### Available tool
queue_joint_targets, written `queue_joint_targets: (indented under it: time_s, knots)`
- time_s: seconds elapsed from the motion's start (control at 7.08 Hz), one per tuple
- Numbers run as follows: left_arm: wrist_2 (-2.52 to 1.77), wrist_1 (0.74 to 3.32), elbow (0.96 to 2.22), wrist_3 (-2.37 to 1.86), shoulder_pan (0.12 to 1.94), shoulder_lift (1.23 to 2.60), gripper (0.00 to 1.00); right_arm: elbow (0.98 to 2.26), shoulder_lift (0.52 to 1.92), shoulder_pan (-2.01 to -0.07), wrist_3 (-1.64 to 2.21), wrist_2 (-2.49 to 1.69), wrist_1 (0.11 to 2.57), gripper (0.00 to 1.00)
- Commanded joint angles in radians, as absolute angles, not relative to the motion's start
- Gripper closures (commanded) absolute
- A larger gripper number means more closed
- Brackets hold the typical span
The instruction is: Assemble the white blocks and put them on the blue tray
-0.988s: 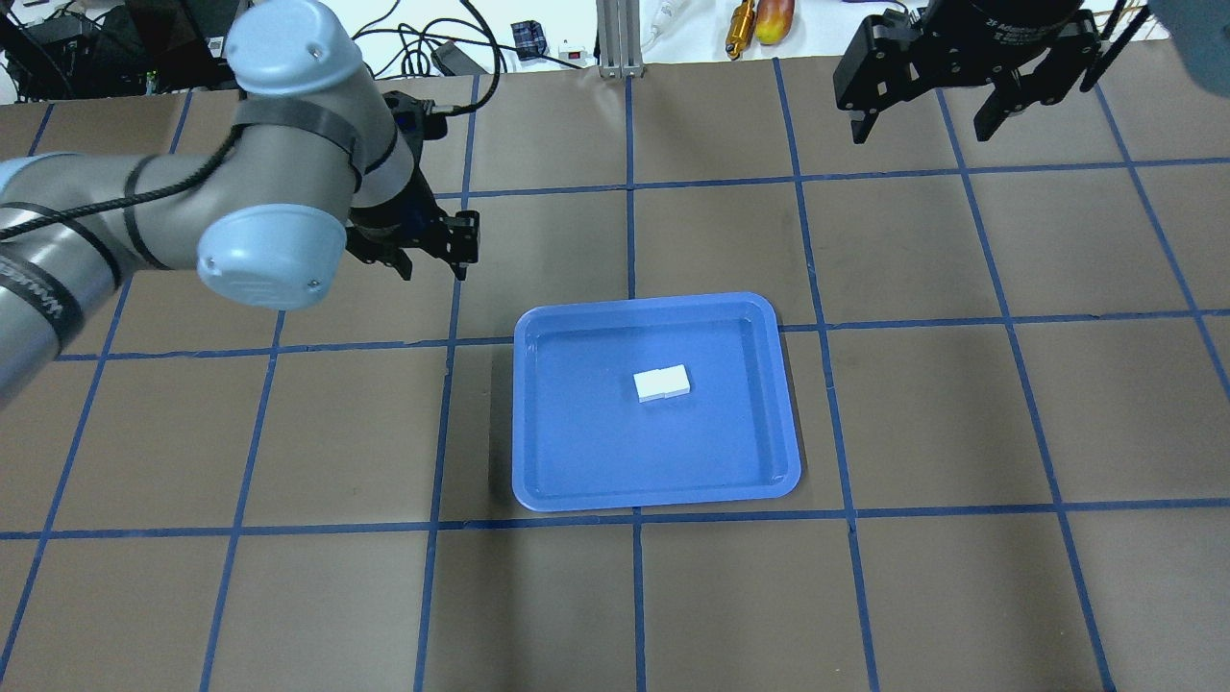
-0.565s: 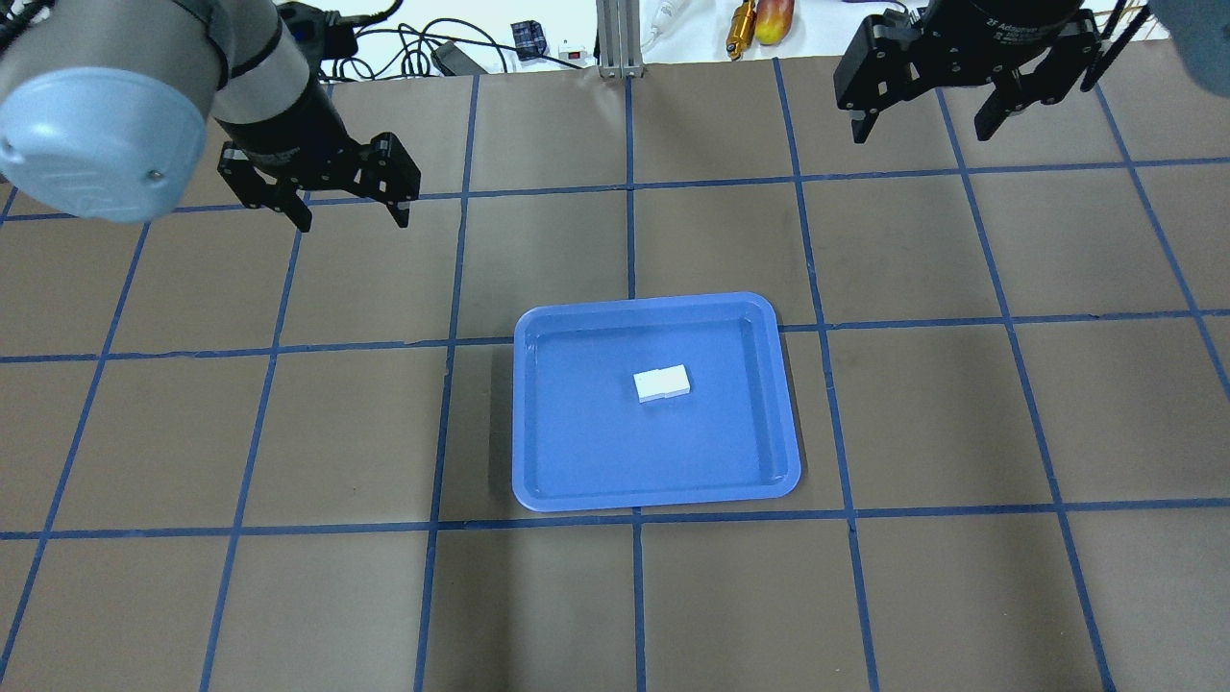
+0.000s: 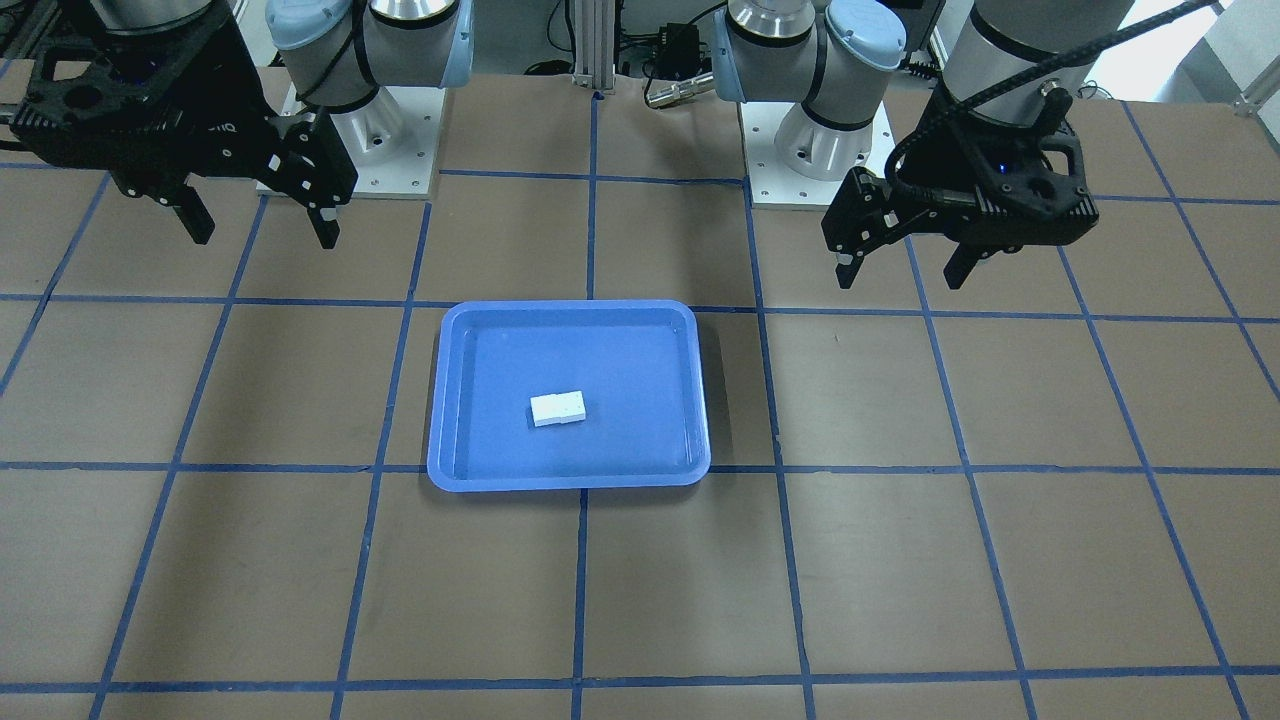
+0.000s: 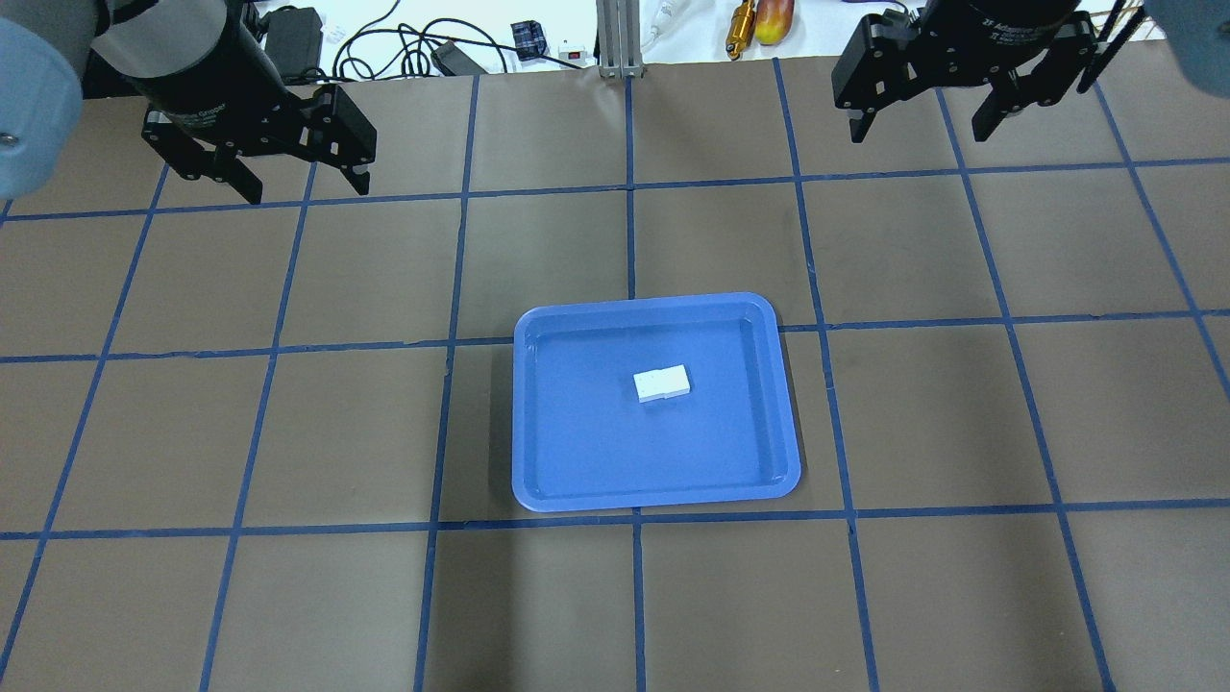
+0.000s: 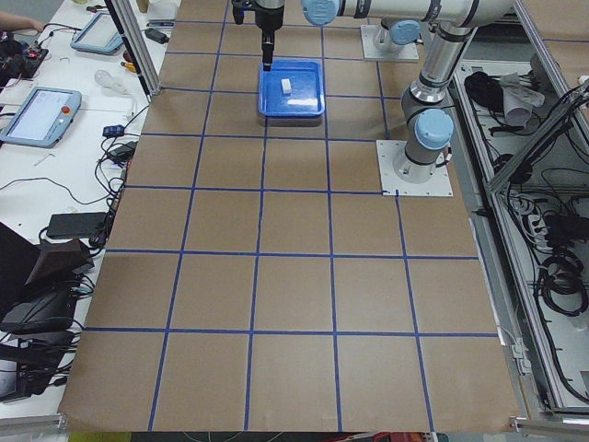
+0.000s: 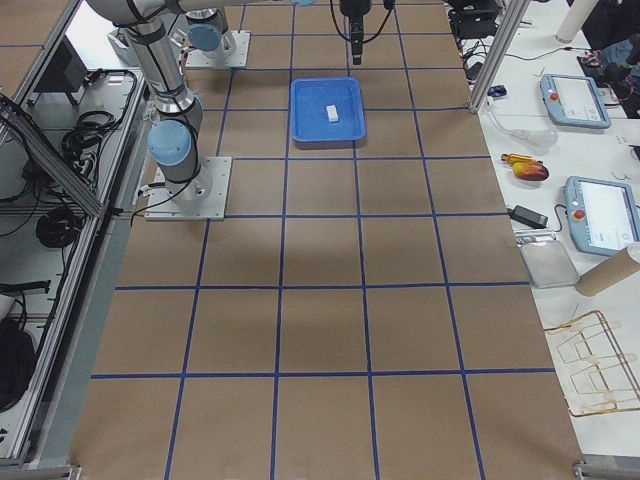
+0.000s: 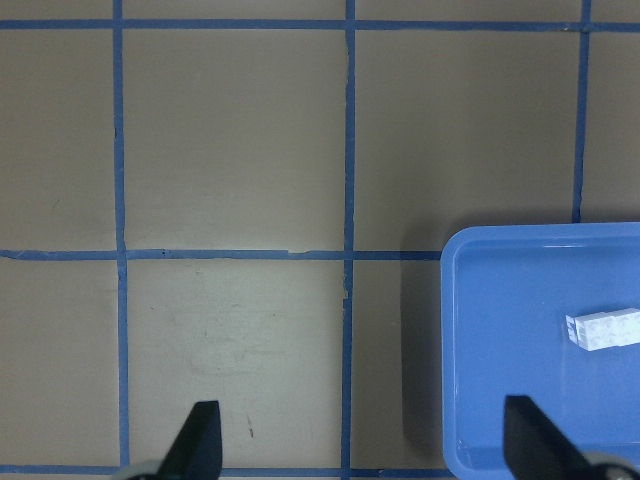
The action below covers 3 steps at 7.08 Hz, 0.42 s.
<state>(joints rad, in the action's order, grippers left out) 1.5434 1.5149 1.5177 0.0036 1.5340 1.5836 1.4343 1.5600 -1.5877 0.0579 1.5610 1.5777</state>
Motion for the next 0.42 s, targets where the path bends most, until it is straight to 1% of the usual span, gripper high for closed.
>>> queue_joint_targets:
  time_s: [0.0,0.28]
  knots:
    - [1.548,1.534,1.525,0.029,1.525,1.565,0.0,1.434,1.56,-1.588,0.058,1.563,1.577,0.0]
    - [1.548,1.531,1.516,0.041,1.522,1.566,0.0,1.434,1.559,-1.588,0.058,1.563,1.577,0.0]
